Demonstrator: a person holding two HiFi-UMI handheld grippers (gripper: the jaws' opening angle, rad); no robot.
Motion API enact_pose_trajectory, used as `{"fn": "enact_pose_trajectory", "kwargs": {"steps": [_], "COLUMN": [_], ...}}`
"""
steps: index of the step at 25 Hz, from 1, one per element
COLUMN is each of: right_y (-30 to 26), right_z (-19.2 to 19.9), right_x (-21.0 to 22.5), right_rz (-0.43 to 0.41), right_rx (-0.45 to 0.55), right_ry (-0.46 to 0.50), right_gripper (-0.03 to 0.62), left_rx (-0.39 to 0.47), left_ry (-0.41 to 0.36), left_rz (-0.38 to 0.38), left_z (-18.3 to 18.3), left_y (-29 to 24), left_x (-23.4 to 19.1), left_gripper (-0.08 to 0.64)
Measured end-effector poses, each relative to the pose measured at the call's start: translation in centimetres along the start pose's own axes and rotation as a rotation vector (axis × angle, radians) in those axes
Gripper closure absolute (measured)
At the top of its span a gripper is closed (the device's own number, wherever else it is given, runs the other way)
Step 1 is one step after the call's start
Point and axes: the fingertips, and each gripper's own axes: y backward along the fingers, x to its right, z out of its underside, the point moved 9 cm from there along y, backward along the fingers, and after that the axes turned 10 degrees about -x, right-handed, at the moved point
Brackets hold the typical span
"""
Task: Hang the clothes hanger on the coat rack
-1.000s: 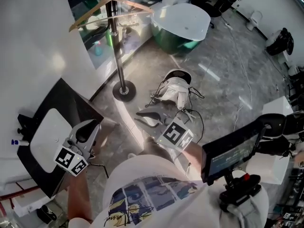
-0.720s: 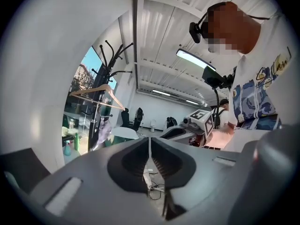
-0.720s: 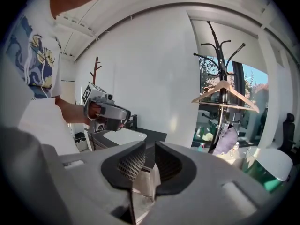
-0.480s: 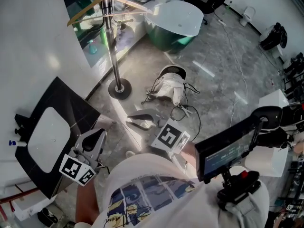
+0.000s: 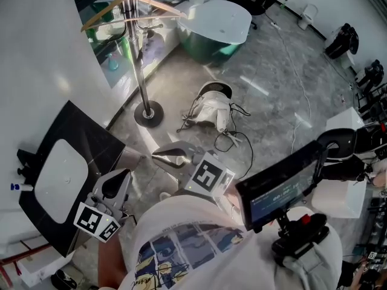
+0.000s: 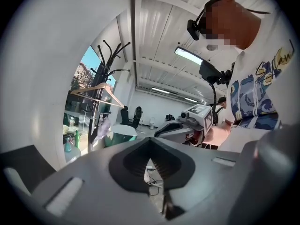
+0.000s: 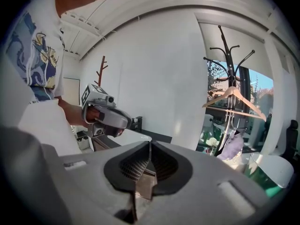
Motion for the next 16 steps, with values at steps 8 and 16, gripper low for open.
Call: {"fn": "enact_pose_trajectory", "kwargs": {"steps": [8,16], "right_y": [-0.4,-1.4], "right_z": [-0.2,-0.6], "right_x": [-0.3,0.1], "right_rz": [-0.006,-0.015], "right_rx": [-0.011,-0.021], "right_ry": [0.011,0.009], "right_gripper": [0.586,0.588], "left_rx": [-0.004,-0.006], "left_ry": [0.005,0.019], "left_rz": [0.001,0.013], "left_z": [0.5,0.6], "left_y": [0.3,0.4], "left_x": [-0.1,-1.0], "left_gripper": [0.558,0.558]}}
